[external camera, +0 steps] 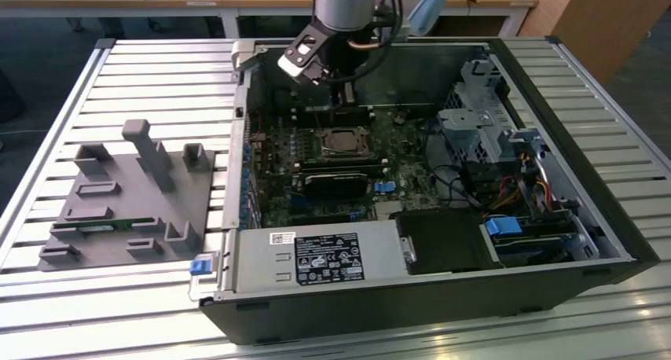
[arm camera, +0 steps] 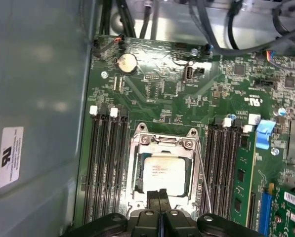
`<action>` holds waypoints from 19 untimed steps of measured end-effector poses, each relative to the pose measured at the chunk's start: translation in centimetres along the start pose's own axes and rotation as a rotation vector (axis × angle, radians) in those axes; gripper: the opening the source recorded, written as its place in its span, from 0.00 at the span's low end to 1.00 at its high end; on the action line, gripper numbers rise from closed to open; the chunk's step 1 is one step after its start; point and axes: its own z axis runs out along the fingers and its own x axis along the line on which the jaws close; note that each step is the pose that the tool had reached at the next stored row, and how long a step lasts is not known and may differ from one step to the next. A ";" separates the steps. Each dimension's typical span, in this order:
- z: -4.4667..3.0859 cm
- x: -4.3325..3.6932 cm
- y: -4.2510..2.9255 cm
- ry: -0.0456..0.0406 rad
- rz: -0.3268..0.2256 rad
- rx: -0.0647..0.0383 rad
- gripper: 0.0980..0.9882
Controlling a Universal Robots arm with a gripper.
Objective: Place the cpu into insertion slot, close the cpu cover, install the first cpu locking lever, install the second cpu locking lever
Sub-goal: 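Install the first cpu locking lever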
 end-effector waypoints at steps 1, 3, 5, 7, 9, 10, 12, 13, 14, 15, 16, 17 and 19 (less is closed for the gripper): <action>0.00 0.00 0.00 0.0001 -0.009 0.000 0.01; 0.00 0.00 0.00 0.0004 -0.026 0.000 0.01; 0.00 0.00 0.00 0.0008 -0.043 0.000 0.01; 0.00 0.00 0.00 0.0011 -0.059 -0.001 0.01; 0.00 0.00 0.00 0.0013 -0.070 -0.001 0.01; 0.00 0.00 -0.01 0.0014 -0.075 -0.001 0.01; 0.00 0.00 -0.01 0.0016 -0.087 -0.001 0.01; 0.00 0.00 0.00 0.0017 -0.093 -0.001 0.01; 0.00 0.00 0.00 0.0018 -0.099 -0.001 0.01; 0.00 0.00 0.00 0.0019 -0.105 -0.001 0.01; 0.00 0.00 0.00 0.0021 -0.111 -0.001 0.01; 0.00 0.00 0.00 0.0022 -0.117 -0.001 0.01; 0.00 0.00 0.00 0.0024 -0.127 -0.001 0.01</action>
